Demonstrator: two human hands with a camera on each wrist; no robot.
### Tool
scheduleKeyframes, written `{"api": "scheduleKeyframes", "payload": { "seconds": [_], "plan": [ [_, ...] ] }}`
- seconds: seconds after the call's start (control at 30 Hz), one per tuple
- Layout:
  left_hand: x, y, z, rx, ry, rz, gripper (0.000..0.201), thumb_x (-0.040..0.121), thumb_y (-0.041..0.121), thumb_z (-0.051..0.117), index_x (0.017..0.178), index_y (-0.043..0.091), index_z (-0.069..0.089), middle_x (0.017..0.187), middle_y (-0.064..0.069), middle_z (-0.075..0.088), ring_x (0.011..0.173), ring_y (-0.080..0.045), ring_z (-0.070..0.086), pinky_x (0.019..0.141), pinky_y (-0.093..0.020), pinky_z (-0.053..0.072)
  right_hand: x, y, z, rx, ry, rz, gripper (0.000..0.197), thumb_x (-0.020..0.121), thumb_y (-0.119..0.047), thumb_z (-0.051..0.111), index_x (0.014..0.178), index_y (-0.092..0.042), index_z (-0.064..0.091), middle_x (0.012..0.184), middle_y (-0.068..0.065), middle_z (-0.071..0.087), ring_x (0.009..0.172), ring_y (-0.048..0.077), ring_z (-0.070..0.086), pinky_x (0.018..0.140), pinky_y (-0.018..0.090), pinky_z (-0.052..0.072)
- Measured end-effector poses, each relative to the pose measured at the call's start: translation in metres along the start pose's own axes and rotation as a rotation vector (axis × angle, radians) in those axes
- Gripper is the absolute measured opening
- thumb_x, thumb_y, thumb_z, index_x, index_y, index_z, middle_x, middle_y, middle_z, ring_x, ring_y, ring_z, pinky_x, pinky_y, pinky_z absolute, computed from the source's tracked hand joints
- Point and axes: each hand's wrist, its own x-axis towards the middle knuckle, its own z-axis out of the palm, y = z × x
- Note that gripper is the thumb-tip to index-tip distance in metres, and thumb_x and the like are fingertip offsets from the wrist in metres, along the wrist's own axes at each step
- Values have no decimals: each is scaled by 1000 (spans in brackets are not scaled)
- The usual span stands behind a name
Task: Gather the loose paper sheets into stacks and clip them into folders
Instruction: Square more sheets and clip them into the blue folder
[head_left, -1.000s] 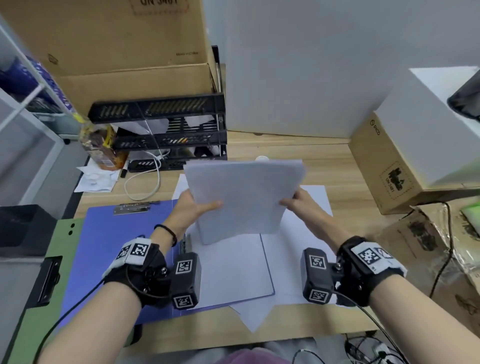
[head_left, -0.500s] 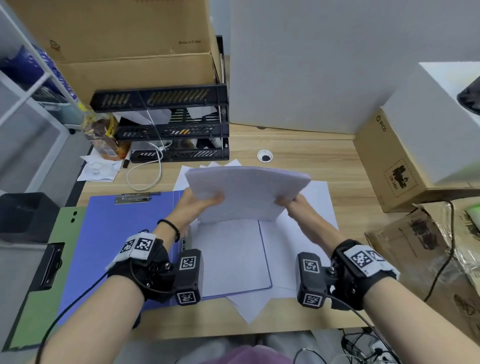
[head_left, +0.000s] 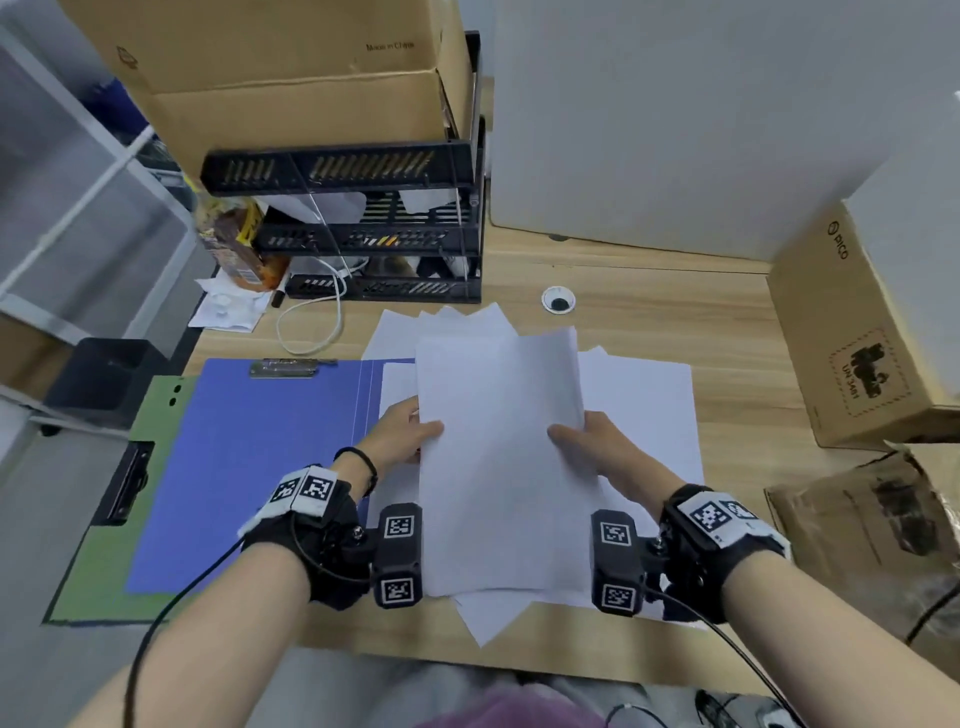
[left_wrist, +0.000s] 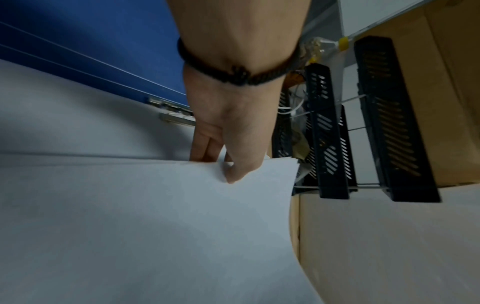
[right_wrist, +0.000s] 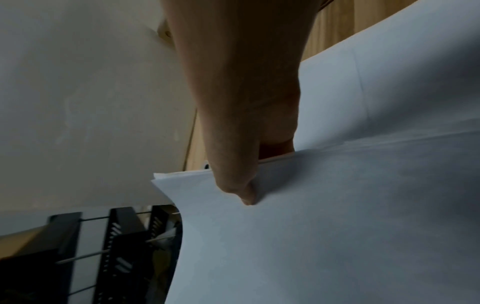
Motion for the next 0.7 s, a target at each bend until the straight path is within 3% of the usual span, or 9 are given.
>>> {"api": "scheduleKeyframes", "payload": {
  "seconds": [0.07, 0.17, 0.27, 0.33, 0.4, 0.47, 0.5, 0.57, 0.7],
  "plan": [
    [1, -12, -2, -13, 45, -67, 29, 92, 5, 51, 120, 10, 53, 109, -11, 66, 87, -25, 65, 75, -34, 55, 4, 11, 6, -27, -44, 79, 31, 92, -16, 50, 120, -9, 61, 109, 8, 71, 96, 27, 69, 74, 33, 55],
    [0, -20, -7, -92, 79, -117, 30, 91, 0, 48, 120, 9, 49, 99, -11, 63, 72, -21, 62, 59, -23, 56, 11, 14, 12, -47, -103, 125, 33, 92, -17, 50, 123, -10, 60, 112, 9, 71, 100, 29, 68, 90, 44, 55],
    [8, -28, -14, -103, 123, -143, 37, 92, 5, 51, 128, 13, 46, 110, -9, 61, 82, -22, 63, 71, -28, 54, 17, 10, 16, -94, -171, 153, 30, 92, -20, 52, 120, -14, 60, 114, 8, 70, 102, 27, 68, 95, 45, 53],
    [17, -32, -22, -45, 172, -129, 39, 94, 9, 51, 131, 14, 43, 113, -8, 57, 88, -21, 58, 71, -25, 50, 26, 8, 14, -189, -212, 188, 25, 92, -30, 55, 115, -20, 59, 116, 4, 68, 101, 23, 66, 96, 41, 52],
    [27, -32, -31, 23, 208, -96, 37, 95, 10, 49, 132, 11, 45, 114, -8, 54, 86, -17, 53, 67, -21, 45, 40, 8, 7, -276, -125, 217, 45, 90, -42, 61, 126, -18, 47, 125, 5, 58, 104, 22, 59, 91, 35, 48],
    [40, -30, -42, 57, 223, -74, 34, 96, 8, 48, 129, 9, 50, 115, -8, 54, 91, -16, 52, 66, -17, 43, 56, 4, -2, -299, 56, 211, 73, 85, -49, 67, 140, -14, 35, 134, 10, 48, 115, 26, 54, 94, 34, 44],
    [46, -27, -47, 65, 226, -67, 32, 96, 8, 47, 128, 9, 52, 114, -7, 54, 95, -17, 51, 66, -16, 42, 62, -1, -5, -289, 118, 187, 75, 83, -49, 68, 141, -13, 36, 134, 12, 46, 117, 27, 52, 96, 34, 43],
    [62, -21, -58, 77, 238, -43, 30, 96, 6, 48, 125, 8, 55, 112, -5, 54, 103, -20, 52, 67, -17, 42, 74, -16, -6, -256, 146, 130, 62, 85, -44, 68, 135, -14, 46, 126, 10, 49, 110, 23, 53, 90, 30, 40],
    [95, -11, -76, 119, 259, 18, 29, 93, 2, 51, 120, 6, 59, 121, -9, 59, 117, -19, 50, 86, -23, 38, 105, -49, 7, -276, 113, -14, 25, 90, -30, 66, 111, -17, 64, 110, 4, 58, 98, 16, 54, 82, 26, 39]
  ]
}}
